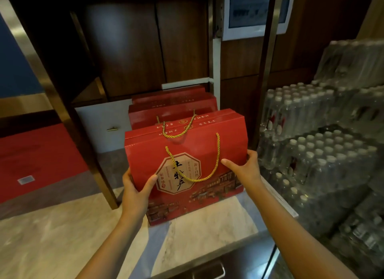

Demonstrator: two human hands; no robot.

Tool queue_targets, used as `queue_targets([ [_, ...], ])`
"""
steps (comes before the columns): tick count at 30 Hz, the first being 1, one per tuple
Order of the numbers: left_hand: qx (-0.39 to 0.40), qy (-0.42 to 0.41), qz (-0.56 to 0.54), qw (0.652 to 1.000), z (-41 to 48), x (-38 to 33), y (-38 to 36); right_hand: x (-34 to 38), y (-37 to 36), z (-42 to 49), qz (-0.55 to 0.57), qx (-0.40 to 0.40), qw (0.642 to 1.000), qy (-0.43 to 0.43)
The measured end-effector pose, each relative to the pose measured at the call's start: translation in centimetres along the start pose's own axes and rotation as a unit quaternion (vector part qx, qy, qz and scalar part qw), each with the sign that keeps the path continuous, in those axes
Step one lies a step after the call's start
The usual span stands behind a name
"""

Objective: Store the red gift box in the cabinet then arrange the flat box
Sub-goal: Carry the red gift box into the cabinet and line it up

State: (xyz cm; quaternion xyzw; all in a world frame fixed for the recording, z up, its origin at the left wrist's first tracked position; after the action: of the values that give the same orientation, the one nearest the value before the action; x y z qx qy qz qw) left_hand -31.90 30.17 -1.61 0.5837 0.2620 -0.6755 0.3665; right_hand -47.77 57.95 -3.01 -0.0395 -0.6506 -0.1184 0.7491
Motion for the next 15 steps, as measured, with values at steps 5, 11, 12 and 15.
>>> queue_targets([
  [5,0.009,-0.001,0.015,1.000,1.1,0.3,-0.6,-0.7,-0.4,0.3,-0.013,-0.017,1.000,0.006],
  [11,0.019,-0.001,0.029,0.999,2.0,0.8,-0.7,-1.1,-0.9,0.4,-0.037,-0.026,0.999,0.030],
  [12,0.019,0.000,0.029,0.999,2.1,0.8,-0.7,-1.2,-0.9,0.4,-0.039,-0.023,0.998,0.031],
  [15,0.019,0.000,0.023,1.000,2.3,1.0,-0.8,-1.3,-1.1,0.5,-0.043,-0.018,0.998,0.037],
])
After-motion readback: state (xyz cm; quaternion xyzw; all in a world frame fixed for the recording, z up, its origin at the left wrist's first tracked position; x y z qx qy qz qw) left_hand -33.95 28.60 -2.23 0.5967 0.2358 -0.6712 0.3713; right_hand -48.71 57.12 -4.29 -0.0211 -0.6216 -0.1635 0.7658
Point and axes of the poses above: each hand's wrist, its own z-axis towards the middle knuckle, its own y-axis out of the back of the hand, x = y × z, the point moved 5 cm from there along z, towards the middle knuckle, and after that the axes turned 11 degrees about -x, right-handed, at the moved point
